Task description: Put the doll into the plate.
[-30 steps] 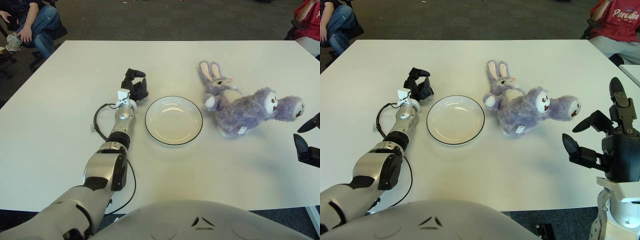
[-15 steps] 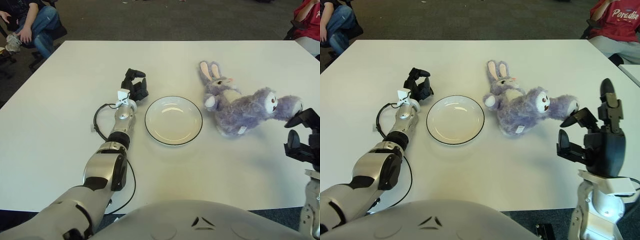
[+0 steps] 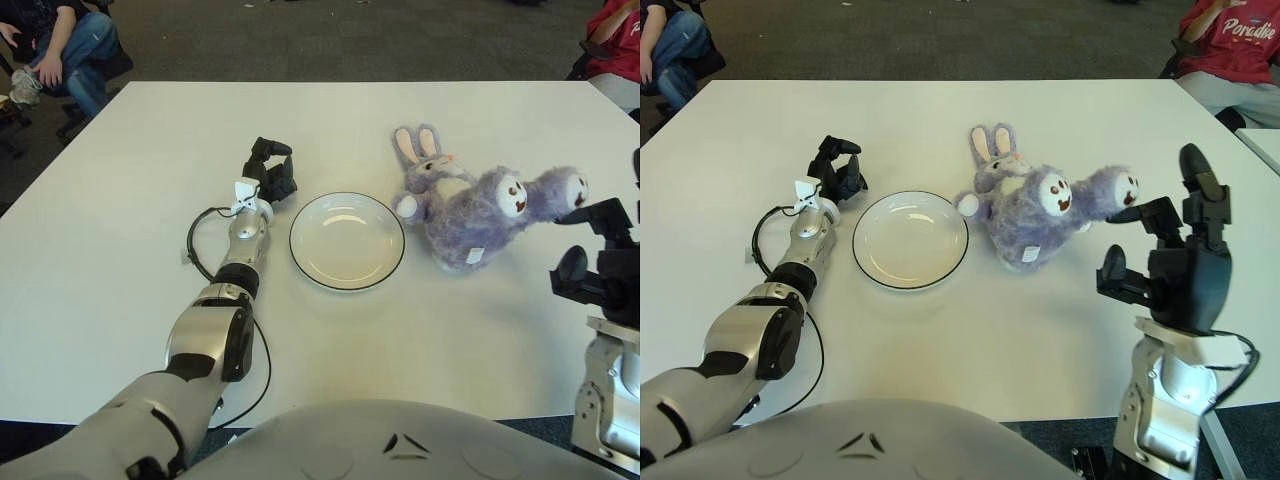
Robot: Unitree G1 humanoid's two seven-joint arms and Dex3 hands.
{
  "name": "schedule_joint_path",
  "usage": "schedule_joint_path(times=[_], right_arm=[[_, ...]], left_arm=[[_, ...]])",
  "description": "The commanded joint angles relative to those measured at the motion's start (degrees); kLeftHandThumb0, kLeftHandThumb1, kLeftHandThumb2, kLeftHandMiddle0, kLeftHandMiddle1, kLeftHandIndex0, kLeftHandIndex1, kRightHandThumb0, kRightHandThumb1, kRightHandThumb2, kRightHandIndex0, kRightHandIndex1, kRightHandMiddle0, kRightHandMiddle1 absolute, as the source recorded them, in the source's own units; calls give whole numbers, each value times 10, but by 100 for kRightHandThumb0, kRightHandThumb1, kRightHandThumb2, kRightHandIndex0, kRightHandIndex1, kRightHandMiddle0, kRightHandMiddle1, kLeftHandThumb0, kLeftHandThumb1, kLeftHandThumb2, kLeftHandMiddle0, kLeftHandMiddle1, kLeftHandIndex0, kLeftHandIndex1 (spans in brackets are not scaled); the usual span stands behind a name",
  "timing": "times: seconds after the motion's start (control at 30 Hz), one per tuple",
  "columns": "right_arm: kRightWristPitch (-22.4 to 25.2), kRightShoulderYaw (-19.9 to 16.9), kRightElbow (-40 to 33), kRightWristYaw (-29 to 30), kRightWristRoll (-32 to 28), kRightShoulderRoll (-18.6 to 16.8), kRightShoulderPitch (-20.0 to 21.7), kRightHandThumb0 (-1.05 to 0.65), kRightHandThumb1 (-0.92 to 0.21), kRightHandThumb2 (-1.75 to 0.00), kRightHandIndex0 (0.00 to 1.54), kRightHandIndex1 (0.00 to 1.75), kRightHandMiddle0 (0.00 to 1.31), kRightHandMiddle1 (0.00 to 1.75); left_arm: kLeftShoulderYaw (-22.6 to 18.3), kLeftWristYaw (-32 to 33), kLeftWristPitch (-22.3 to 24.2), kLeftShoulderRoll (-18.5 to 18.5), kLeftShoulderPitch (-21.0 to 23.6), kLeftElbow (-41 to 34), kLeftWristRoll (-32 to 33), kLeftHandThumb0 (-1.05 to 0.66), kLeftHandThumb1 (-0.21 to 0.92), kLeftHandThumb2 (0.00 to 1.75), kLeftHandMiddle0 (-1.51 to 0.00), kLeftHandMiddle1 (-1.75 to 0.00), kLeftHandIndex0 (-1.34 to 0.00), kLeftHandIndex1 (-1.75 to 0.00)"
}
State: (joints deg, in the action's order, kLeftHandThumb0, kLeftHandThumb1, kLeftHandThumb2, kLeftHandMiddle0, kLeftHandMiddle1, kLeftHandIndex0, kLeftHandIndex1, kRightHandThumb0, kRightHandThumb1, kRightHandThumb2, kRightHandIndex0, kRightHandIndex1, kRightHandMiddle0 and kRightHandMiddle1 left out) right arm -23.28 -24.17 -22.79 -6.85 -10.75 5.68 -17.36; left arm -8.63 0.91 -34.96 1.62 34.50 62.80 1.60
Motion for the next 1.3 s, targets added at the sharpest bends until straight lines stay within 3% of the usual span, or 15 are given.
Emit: schedule_joint_path(times=[0.0,0.2,0.43,0.73,0.8,1.0,1.13,1.27], right_arm=[[-27,9,22,4,9,-1,23,8,-2,-156,15,71,0,49],[-65,24,54,35,57,-15,60,8,0,-158,11,54,0,44],[-99,24,80,64,93,-17,77,-14,-3,-147,8,50,0,43],[-131,27,107,76,113,-7,85,-54,-27,-112,2,58,0,70],[-135,28,110,80,117,-7,86,-62,-31,-109,2,60,0,87],[-139,32,114,88,124,-4,88,-68,-32,-109,1,63,0,104],[-140,36,118,91,127,-2,90,-67,-31,-109,1,63,0,102],[-139,42,119,88,125,2,89,-66,-30,-104,0,64,0,88]], left_arm=[[1,-4,15,-5,-58,38,-2,-38,69,84,-98,-175,-33,-175],[2,-2,15,-5,-57,38,-3,-38,68,85,-99,-175,-34,-175],[3,0,16,-6,-58,38,-4,-38,68,85,-98,-175,-34,-175],[6,1,12,-6,-59,38,-7,-38,69,84,-97,-175,-33,-175],[5,-1,13,-6,-59,38,-5,-38,69,84,-97,-175,-33,-175],[4,-1,15,-7,-58,38,-4,-38,69,84,-98,-175,-33,-175],[4,-1,17,-6,-57,38,-4,-38,69,84,-98,-175,-33,-175],[5,1,19,-6,-56,38,-5,-38,69,84,-98,-175,-33,-175]])
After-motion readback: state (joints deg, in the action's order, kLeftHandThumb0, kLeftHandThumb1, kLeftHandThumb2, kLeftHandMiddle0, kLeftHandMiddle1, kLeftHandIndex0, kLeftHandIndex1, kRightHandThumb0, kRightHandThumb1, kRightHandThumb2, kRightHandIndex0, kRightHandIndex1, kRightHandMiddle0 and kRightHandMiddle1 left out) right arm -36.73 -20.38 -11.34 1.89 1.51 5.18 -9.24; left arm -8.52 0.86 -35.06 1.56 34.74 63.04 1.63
